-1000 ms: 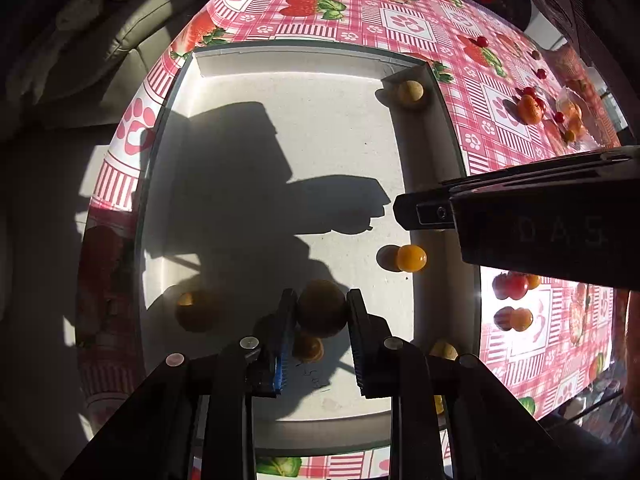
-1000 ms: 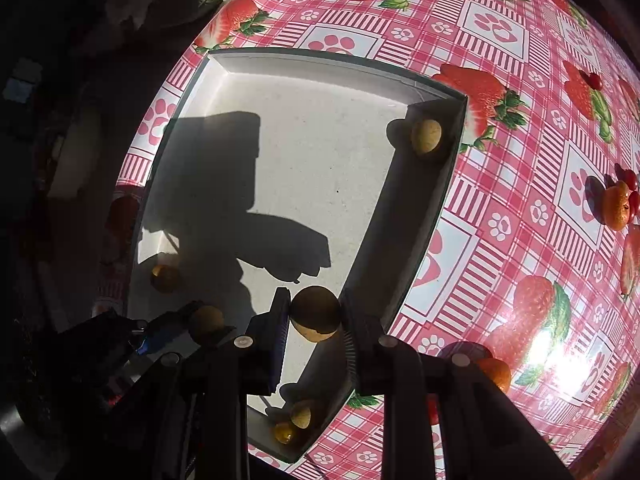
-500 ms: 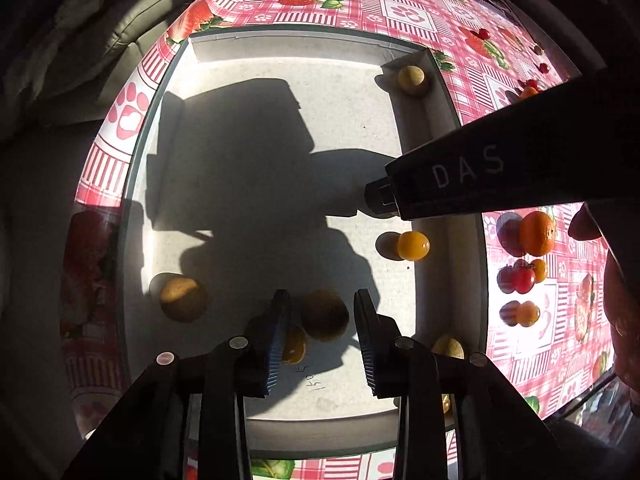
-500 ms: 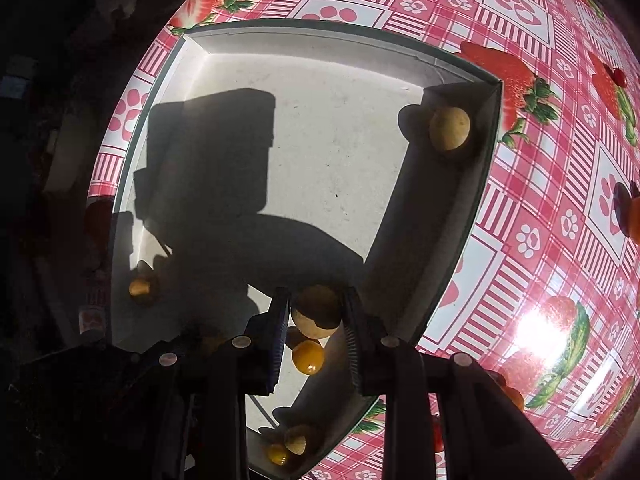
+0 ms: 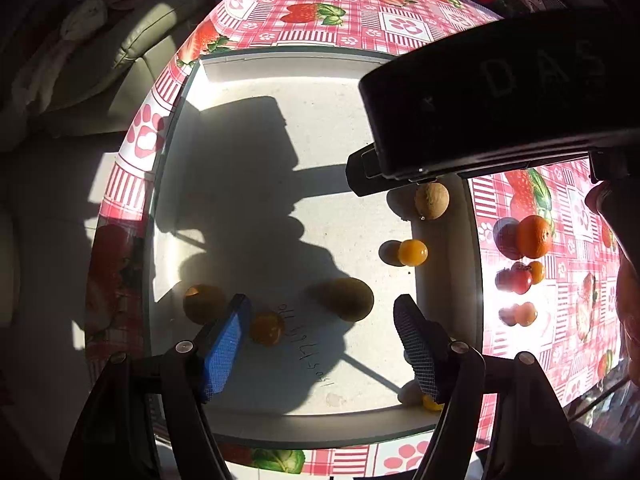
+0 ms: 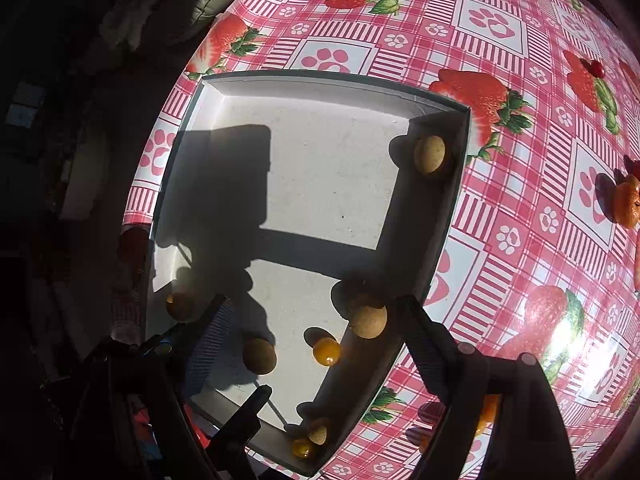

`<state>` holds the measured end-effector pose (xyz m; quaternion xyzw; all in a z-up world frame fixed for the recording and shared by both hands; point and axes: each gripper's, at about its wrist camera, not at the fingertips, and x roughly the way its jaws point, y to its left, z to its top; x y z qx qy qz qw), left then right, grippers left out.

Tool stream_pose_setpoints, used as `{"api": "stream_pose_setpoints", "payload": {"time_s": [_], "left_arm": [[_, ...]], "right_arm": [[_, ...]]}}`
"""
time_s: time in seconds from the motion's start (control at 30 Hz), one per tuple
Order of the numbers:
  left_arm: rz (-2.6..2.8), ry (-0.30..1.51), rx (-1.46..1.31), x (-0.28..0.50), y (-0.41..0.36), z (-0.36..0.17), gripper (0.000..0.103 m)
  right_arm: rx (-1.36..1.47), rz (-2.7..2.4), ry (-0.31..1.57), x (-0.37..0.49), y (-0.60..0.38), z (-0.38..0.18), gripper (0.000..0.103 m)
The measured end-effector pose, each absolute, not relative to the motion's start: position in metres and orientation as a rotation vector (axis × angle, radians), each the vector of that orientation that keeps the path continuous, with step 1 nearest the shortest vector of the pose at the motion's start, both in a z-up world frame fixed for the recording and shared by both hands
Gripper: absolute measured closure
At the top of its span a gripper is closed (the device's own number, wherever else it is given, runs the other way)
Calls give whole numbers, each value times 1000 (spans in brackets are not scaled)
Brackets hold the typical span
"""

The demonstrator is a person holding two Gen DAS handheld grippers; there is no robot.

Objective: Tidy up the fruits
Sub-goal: 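Lower the kiwi into the tray with the right tool while the left tool releases its kiwi there, then grasp a mandarin orange with the right tool while the left tool grasps another mandarin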

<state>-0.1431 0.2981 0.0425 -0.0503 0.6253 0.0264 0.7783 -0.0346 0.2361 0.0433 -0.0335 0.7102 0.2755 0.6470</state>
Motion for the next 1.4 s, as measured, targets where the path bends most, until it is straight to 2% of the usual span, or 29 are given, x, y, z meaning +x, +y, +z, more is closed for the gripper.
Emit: {"api": "stream_pose_setpoints", "payload": {"time_s": [0.3, 0.8, 1.07, 1.4], "left_arm": [[-18, 1343, -38, -135, 270, 60, 29], [-233, 1335, 93, -93, 181, 74, 29], [-276, 1361, 128, -76, 138, 58, 29], [-191, 1421, 100, -62, 127, 30, 29]], "right_arm": [[3, 466, 1588, -35, 165, 62, 16], [197, 104, 1695, -71, 3, 32, 16], [228, 103, 1653, -38, -21, 37, 16], [205, 167, 1604, 37, -10, 31, 16]]}}
